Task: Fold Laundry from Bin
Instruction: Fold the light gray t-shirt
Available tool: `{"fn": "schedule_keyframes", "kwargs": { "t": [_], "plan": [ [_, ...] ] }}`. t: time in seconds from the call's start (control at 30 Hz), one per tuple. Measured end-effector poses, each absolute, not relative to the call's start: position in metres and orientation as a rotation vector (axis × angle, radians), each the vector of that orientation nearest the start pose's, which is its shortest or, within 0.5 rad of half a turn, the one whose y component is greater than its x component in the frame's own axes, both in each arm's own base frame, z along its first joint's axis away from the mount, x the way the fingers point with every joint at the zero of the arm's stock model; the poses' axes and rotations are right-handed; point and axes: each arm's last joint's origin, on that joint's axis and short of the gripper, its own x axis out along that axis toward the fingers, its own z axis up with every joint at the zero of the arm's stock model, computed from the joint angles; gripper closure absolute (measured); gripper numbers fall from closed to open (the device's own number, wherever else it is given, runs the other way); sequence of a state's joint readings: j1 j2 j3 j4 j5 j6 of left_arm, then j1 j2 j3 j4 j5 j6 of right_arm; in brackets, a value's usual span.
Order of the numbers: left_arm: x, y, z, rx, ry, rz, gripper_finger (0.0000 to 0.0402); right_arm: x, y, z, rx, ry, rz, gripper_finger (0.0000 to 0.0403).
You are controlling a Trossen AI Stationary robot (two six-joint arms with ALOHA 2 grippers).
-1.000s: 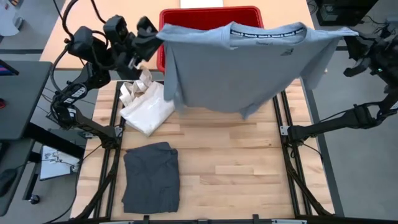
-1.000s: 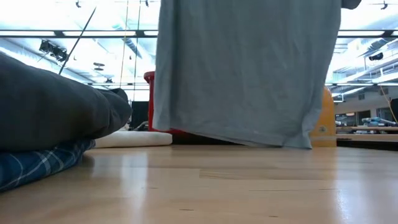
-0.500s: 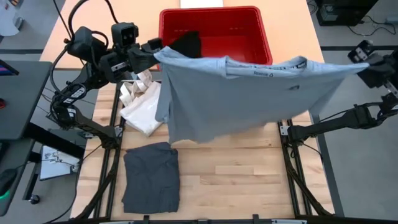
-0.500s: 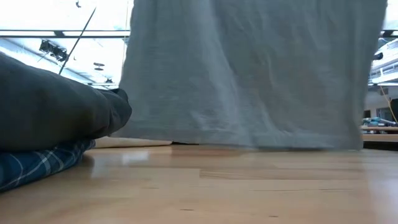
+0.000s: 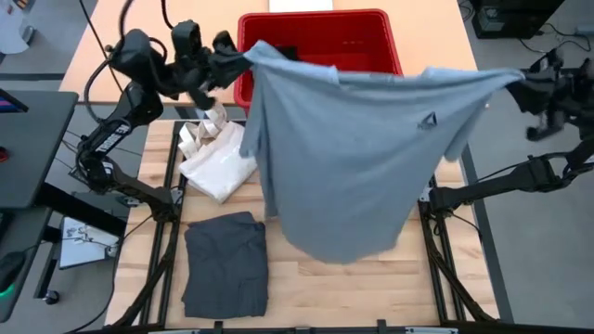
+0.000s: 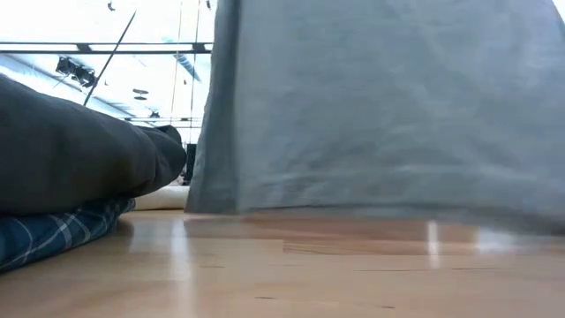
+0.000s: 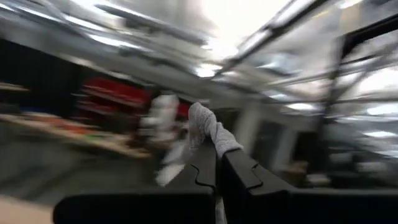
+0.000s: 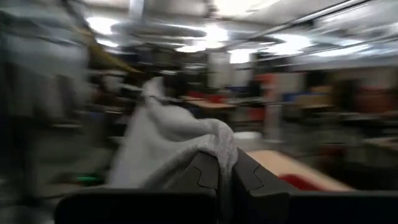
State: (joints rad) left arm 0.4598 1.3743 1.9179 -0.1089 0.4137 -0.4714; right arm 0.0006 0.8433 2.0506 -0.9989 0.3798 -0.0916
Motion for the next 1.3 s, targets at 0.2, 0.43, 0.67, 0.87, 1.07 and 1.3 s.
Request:
{"fn": "schedule_keyframes", "kwargs": {
  "t": [0.2, 0.43, 0.67, 0.87, 1.07, 1.3],
  "plan": [
    [0.209, 0.112, 0.577, -0.121, -0.407, 0.264, 0.0392, -0.026, -0.019, 0.569, -0.276, -0.075, -0.743, 0.0390],
    [0.206, 0.101, 0.592, 0.036, -0.565, 0.275, 0.0392, -0.021, -0.019, 0.579, -0.396, -0.132, -0.786, 0.0390],
    [0.206, 0.067, 0.596, -0.001, -0.557, 0.035, 0.0392, -0.022, -0.015, 0.574, -0.274, -0.183, -0.580, 0.0389],
    [0.224, 0.036, 0.563, -0.299, -0.173, -0.145, 0.0392, -0.011, -0.005, 0.534, 0.082, 0.133, -0.194, 0.0389],
    [0.267, 0.001, 0.487, -0.451, 0.482, -0.075, 0.0392, 0.013, 0.002, 0.485, 0.486, 0.592, -0.056, 0.0389],
    [0.314, -0.038, 0.441, -0.467, 0.745, -0.193, 0.0392, 0.039, 0.011, 0.458, 0.697, 0.833, 0.152, 0.0389]
  ]
}}
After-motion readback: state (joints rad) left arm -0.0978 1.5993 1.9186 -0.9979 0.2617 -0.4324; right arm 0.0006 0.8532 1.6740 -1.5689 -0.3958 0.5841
